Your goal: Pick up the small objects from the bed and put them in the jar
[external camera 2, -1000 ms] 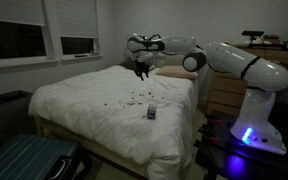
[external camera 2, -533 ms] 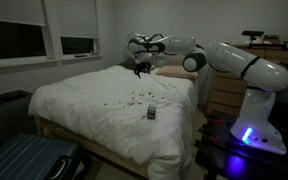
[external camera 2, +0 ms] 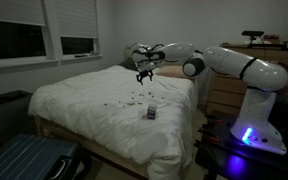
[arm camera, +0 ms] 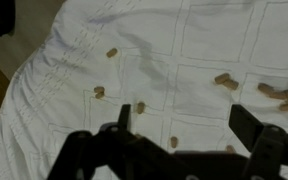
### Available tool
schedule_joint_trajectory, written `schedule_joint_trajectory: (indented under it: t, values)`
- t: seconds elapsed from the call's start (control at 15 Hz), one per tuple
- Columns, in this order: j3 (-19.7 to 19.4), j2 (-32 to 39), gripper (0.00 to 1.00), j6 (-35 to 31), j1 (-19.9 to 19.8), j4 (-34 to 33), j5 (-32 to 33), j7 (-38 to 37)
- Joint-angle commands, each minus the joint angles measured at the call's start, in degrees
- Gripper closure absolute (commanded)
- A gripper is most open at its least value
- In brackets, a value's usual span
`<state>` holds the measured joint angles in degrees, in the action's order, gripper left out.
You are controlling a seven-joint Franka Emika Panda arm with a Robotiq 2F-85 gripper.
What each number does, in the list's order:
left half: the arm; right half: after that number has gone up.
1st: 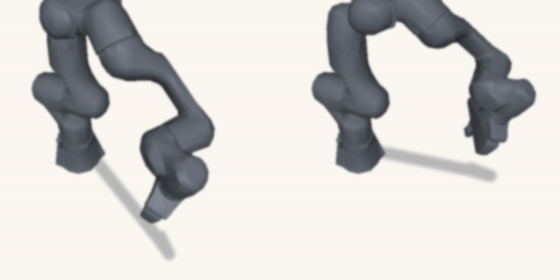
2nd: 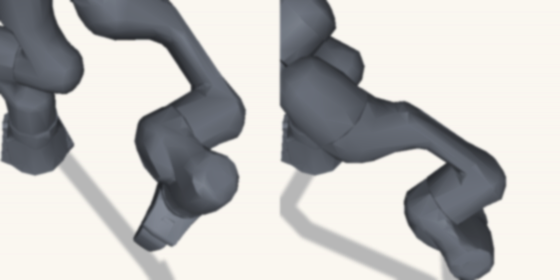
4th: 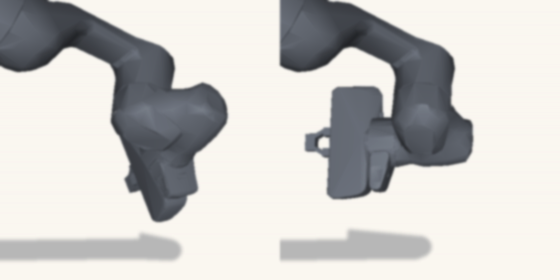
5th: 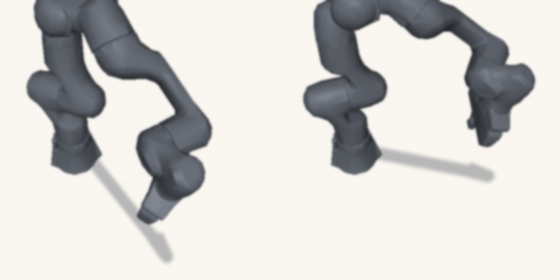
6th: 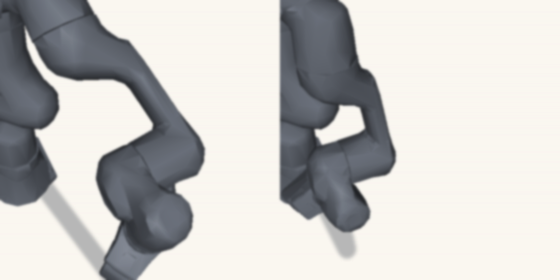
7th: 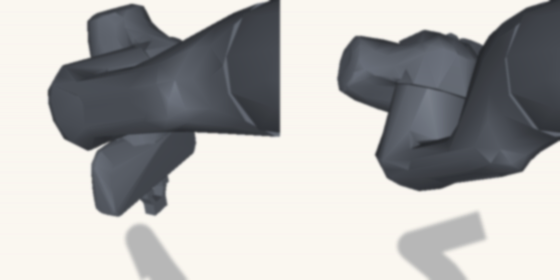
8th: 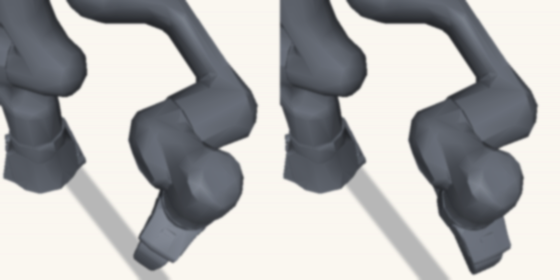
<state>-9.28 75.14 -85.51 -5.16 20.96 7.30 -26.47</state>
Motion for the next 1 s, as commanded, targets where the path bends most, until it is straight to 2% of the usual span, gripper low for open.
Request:
schedule_joint_trajectory:
  t: [0.0,0.6,0.67,0.93]
  values:
    - [1.2,2.8,0.0,-3.8,-0.8,0.0,-1.1,0.0]
    - [1.7,9.5,0.0,-14.1,0.9,-0.4,-1.6,-0.5]
    - [1.8,8.7,0.0,-15.8,1.1,1.7,-1.6,-1.0]
    - [2.7,9.7,0.0,-19.2,1.2,3.0,-1.0,-1.8]
